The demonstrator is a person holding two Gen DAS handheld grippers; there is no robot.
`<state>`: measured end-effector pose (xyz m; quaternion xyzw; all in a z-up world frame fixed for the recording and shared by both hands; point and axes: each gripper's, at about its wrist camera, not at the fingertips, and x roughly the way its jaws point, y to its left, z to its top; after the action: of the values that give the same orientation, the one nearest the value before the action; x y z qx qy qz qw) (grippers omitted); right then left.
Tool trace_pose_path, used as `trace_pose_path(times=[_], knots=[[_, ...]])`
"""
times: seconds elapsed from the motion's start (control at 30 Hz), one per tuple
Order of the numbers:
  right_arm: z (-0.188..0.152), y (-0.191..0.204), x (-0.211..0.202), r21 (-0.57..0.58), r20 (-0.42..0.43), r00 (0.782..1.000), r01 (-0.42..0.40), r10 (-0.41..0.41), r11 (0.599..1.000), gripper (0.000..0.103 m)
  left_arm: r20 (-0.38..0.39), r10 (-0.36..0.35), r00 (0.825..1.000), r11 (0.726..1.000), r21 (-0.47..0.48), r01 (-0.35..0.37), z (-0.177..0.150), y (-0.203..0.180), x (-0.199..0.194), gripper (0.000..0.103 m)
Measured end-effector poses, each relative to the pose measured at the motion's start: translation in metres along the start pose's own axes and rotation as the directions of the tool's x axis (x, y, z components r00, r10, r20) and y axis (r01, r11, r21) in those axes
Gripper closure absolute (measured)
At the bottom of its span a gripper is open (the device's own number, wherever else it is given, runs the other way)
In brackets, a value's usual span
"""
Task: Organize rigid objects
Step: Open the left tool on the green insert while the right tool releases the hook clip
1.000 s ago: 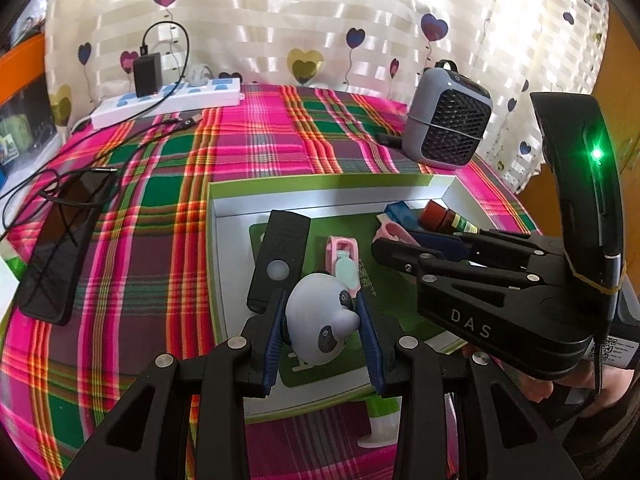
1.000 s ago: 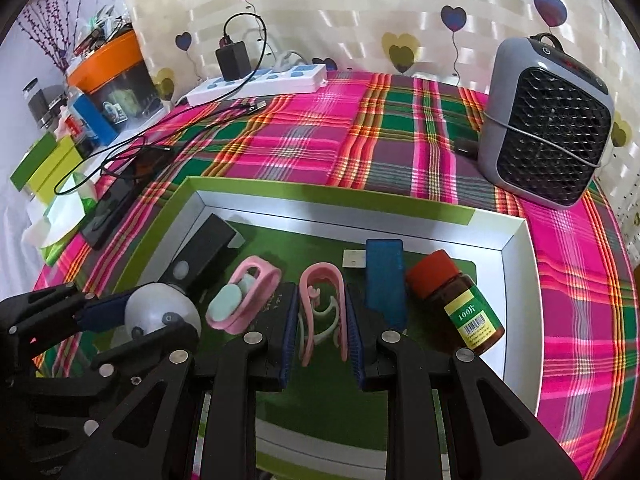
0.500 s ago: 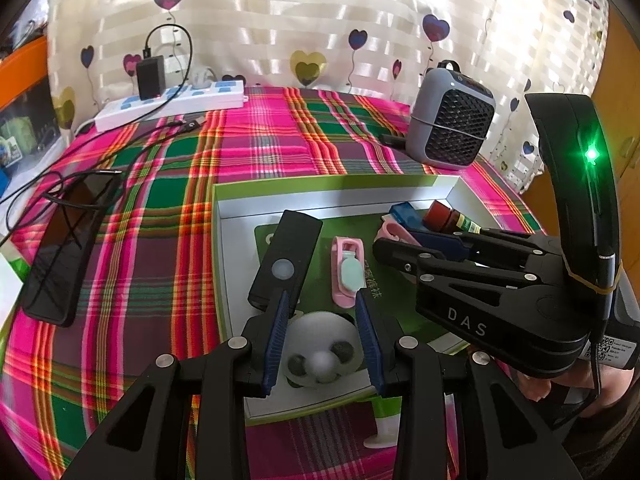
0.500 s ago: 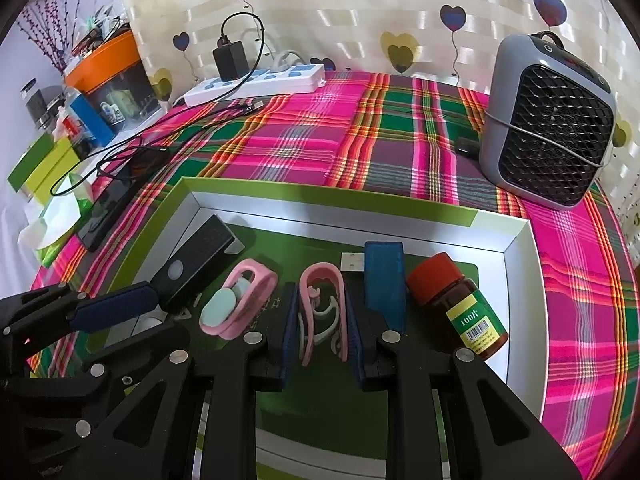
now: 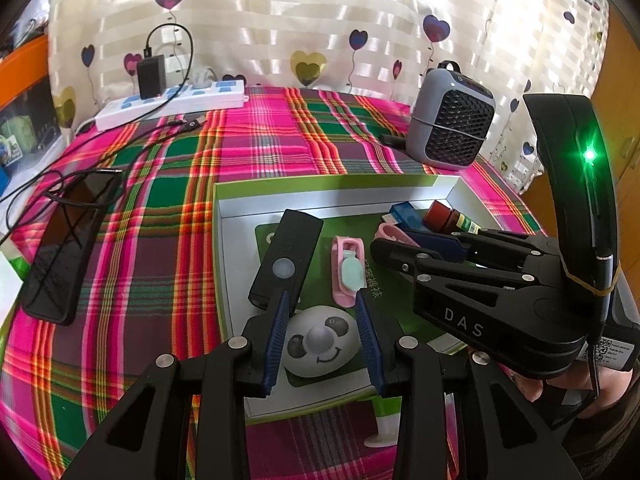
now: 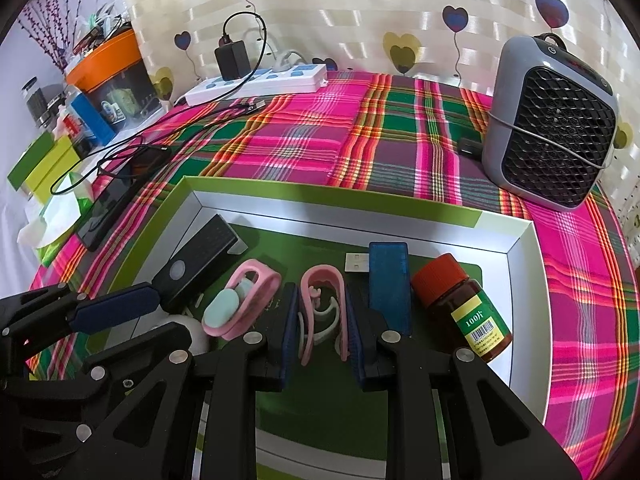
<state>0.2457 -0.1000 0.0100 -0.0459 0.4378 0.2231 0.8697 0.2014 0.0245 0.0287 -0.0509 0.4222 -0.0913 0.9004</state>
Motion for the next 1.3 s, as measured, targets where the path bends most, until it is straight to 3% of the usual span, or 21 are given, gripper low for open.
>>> trace_pose_path(times=[0.37, 0.43, 0.53, 1.3], knots=[[0.000, 0.000, 0.000, 0.004, 0.001, 1.000, -0.002, 0.002, 1.000, 0.077, 0.000, 0.007, 1.000, 1.000, 0.004, -0.007, 0.000, -0.001, 0.000, 0.069], [0.000, 0.000, -0.001, 0.008, 0.006, 1.000, -0.001, 0.001, 1.000, 0.068, -0.001, 0.012, 1.000, 1.000, 0.006, -0.012, 0.000, -0.001, 0.000, 0.069], [-0.001, 0.000, -0.001, 0.011, 0.007, 1.000, 0.003, -0.004, 1.000, 0.062, -0.006, 0.017, 1.000, 1.000, 0.005, -0.017, 0.000, 0.000, -0.001, 0.069], [-0.015, 0.002, -0.027, 0.054, 0.044, 0.999, 0.012, -0.015, 0.998, 0.062, 0.039, 0.026, 0.999, 1.000, 0.001, -0.026, -0.011, -0.002, -0.031, 0.068]])
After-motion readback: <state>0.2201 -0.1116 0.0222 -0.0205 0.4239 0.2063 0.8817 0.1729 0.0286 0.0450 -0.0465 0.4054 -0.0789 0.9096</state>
